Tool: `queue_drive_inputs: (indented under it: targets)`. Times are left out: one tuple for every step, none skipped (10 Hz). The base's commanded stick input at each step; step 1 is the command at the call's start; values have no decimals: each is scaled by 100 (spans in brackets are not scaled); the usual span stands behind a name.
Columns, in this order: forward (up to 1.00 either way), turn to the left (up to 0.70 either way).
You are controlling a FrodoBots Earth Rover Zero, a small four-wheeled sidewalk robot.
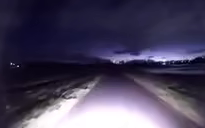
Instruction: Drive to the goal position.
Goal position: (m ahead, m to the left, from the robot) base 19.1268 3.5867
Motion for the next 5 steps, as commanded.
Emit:
queue_drive_inputs:
  targets:
    - [85,0]
    - [85,0]
    - [85,0]
    - [85,-3]
    - [85,-17]
